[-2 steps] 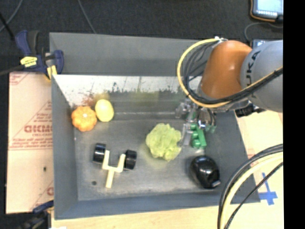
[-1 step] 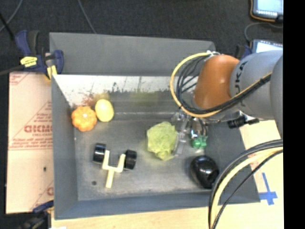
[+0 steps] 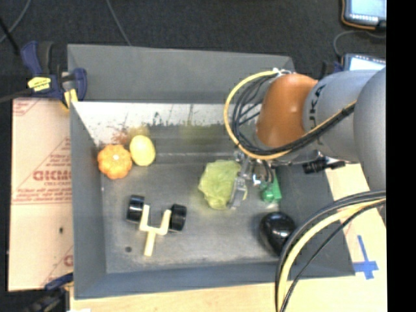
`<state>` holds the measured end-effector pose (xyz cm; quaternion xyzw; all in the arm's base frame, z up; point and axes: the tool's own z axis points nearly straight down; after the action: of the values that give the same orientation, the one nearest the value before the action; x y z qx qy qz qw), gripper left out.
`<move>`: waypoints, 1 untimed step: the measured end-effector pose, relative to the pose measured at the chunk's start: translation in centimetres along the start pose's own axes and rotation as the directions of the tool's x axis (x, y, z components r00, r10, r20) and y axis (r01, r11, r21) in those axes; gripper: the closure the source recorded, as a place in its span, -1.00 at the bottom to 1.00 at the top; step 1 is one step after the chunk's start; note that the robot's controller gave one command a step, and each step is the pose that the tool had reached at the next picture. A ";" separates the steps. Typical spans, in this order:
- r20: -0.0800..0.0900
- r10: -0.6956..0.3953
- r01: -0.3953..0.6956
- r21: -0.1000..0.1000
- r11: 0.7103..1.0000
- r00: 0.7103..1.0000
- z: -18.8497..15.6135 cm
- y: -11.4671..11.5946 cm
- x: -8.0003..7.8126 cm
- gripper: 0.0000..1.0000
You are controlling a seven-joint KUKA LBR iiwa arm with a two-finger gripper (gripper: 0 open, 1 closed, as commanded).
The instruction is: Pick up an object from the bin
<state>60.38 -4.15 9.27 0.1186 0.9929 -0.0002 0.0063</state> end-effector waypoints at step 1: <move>0.000 0.138 -0.138 0.001 0.990 0.990 2.1 1.6 2.0 1.00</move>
Offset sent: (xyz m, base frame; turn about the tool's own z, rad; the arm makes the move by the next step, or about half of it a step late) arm 0.0000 0.0000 0.0000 0.0000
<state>58.80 -2.17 7.10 0.1868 0.9824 -0.0001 0.0062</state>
